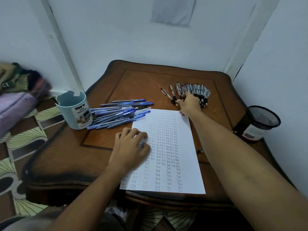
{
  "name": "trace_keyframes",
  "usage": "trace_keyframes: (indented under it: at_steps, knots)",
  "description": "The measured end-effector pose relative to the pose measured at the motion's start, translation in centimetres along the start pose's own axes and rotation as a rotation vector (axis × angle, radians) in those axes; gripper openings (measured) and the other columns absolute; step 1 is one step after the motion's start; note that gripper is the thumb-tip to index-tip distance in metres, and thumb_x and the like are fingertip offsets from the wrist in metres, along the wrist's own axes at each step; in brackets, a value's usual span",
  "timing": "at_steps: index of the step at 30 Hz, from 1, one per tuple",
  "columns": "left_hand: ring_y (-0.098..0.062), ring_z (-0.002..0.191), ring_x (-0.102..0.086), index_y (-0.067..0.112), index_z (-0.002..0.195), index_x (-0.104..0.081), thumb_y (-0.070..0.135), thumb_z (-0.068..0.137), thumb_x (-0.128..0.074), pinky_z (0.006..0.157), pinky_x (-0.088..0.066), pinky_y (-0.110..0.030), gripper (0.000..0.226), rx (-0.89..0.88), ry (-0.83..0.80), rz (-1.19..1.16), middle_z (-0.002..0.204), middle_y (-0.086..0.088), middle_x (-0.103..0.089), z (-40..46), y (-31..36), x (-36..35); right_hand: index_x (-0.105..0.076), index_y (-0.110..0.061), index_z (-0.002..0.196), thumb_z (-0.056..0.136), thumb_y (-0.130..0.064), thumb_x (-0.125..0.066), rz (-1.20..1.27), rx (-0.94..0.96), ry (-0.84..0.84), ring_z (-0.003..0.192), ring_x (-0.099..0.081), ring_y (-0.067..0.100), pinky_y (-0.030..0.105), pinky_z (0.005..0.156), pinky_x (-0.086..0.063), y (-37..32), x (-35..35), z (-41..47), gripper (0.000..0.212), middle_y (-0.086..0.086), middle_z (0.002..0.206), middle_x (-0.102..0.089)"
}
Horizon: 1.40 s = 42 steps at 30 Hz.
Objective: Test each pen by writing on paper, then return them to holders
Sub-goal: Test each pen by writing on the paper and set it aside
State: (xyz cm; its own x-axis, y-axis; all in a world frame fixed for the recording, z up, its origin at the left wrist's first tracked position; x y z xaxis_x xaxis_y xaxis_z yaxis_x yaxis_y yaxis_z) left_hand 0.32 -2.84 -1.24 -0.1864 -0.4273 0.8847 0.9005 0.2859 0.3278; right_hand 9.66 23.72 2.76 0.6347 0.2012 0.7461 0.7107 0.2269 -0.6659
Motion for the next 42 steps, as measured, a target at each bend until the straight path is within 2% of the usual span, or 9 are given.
trace_keyframes:
  at_steps: [5,9,13,18,27,30,35,39,42]
  knots:
    - [-0.013,0.108,-0.042,0.031,0.109,-0.065,0.043,0.086,-0.044,0.091,-0.027,-0.034,0.034,0.0,-0.002,0.001,0.102,0.015,-0.056,0.1,-0.1,0.1,-0.059,-0.016,0.12,0.1,-0.019,-0.06,-0.046,0.048,-0.024,0.094,-0.067,0.027,0.041,0.086,-0.059,0.3,1.8,-1.1,0.02,0.009,0.115,-0.063]
    - [-0.013,0.109,-0.041,0.031,0.11,-0.065,0.043,0.087,-0.044,0.091,-0.028,-0.035,0.033,0.0,-0.013,0.013,0.102,0.014,-0.056,0.0,-0.3,-0.1,-0.064,-0.021,0.101,0.097,-0.005,-0.056,-0.275,0.101,-0.263,0.089,-0.064,0.024,0.032,0.068,-0.054,1.8,5.0,-3.3,0.018,0.004,0.103,-0.064]
    - [-0.013,0.11,-0.041,0.032,0.113,-0.064,0.045,0.087,-0.043,0.089,-0.023,-0.032,0.035,0.0,-0.025,0.03,0.105,0.015,-0.056,0.1,-0.2,-0.3,-0.072,-0.026,0.087,0.091,0.006,-0.048,-0.537,0.143,-0.527,0.099,-0.058,0.017,0.031,0.079,-0.048,4.0,7.4,-6.2,0.04,-0.004,0.108,-0.063]
    - [-0.016,0.107,-0.044,0.03,0.11,-0.066,0.045,0.084,-0.041,0.088,-0.026,-0.034,0.038,-0.001,-0.003,0.029,0.102,0.014,-0.058,-0.2,0.1,0.0,-0.074,-0.026,0.102,0.09,0.004,-0.057,-0.667,0.226,-0.63,0.112,-0.056,0.018,0.032,0.09,-0.046,5.4,8.4,-8.4,0.037,-0.006,0.116,-0.06]
    - [-0.016,0.107,-0.044,0.03,0.113,-0.065,0.047,0.083,-0.034,0.09,-0.029,-0.038,0.046,0.007,-0.027,0.051,0.108,0.013,-0.06,-0.4,0.4,0.1,-0.067,-0.024,0.101,0.097,-0.01,-0.059,-0.689,0.372,-0.501,0.105,-0.057,0.019,0.034,0.089,-0.049,6.3,7.6,-10.0,0.017,-0.001,0.114,-0.061]
    - [-0.016,0.107,-0.044,0.031,0.113,-0.065,0.047,0.083,-0.034,0.09,-0.029,-0.037,0.046,0.007,-0.025,0.056,0.108,0.013,-0.06,-0.4,0.4,0.1,-0.068,-0.029,0.103,0.1,-0.013,-0.054,-0.651,0.38,-0.427,0.107,-0.056,0.02,0.042,0.097,-0.049,6.6,7.8,-10.1,0.021,-0.004,0.114,-0.06]
    - [-0.015,0.107,-0.042,0.032,0.116,-0.063,0.046,0.085,-0.036,0.09,-0.028,-0.037,0.044,0.004,-0.029,0.076,0.109,0.012,-0.056,-0.2,0.4,0.1,-0.068,-0.027,0.12,0.095,-0.012,-0.064,-0.613,0.401,-0.492,0.111,-0.054,0.016,0.038,0.101,-0.048,6.4,7.6,-10.4,0.03,-0.008,0.121,-0.057]
    - [-0.014,0.122,-0.036,0.034,0.128,-0.057,0.047,0.086,-0.031,0.098,-0.024,-0.039,0.051,0.002,-0.087,0.071,0.131,0.01,-0.05,-0.2,0.4,-0.2,-0.064,-0.03,0.103,0.096,-0.018,-0.063,-0.683,0.425,-0.44,0.108,-0.053,0.018,0.04,0.098,-0.046,6.1,7.3,-10.3,0.015,-0.005,0.116,-0.058]
    - [-0.013,0.129,-0.032,0.036,0.132,-0.056,0.051,0.084,-0.027,0.102,-0.02,-0.038,0.058,0.026,-0.111,0.039,0.139,0.012,-0.049,-0.1,0.3,-0.3,-0.058,-0.031,0.106,0.103,-0.017,-0.052,-0.663,0.398,-0.382,0.107,-0.055,0.02,0.033,0.09,-0.044,5.7,7.1,-10.2,0.015,-0.003,0.116,-0.062]
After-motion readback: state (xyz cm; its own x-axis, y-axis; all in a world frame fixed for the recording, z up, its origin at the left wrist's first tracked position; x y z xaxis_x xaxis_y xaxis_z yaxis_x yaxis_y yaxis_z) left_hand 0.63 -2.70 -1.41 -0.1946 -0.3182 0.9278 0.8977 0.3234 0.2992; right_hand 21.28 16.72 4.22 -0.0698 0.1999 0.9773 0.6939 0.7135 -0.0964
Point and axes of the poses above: each hand's wrist, its own z-axis towards the middle knuckle, its own x-axis out of the back of the hand, y = z × x, the point moved 4 cm from there along z, towards the middle knuckle
